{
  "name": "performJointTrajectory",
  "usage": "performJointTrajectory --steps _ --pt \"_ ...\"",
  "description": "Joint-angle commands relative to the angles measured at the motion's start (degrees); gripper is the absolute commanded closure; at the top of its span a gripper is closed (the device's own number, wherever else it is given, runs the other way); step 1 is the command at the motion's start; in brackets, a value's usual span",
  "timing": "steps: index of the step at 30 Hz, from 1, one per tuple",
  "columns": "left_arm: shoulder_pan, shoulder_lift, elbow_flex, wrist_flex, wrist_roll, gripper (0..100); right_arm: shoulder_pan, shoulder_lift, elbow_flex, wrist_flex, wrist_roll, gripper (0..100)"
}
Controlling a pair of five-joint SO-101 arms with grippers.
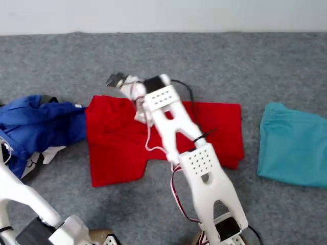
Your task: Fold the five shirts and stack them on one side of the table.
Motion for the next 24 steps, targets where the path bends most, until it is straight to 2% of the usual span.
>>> performJointTrajectory --steps 1,10,14,18,24 --pt "0.2 -2.6 -0.4 -0.9 0.4 99 2.7 -1.4 -5.9 -0.5 -0.6 98.9" --pt "0.3 -2.6 -0.4 -1.0 0.4 99 2.0 -1.4 -7.2 1.7 -0.8 98.7" --pt "0.3 -2.6 -0.4 -1.1 0.4 99 -3.4 -3.0 -9.8 7.3 -0.8 98.3" --pt "0.3 -2.6 -0.4 -1.1 0.4 99 -8.7 -4.3 -12.0 12.8 -0.9 90.7" --pt "0.3 -2.6 -0.4 -1.1 0.4 99 -12.8 -3.6 -11.6 7.9 -3.1 86.4"
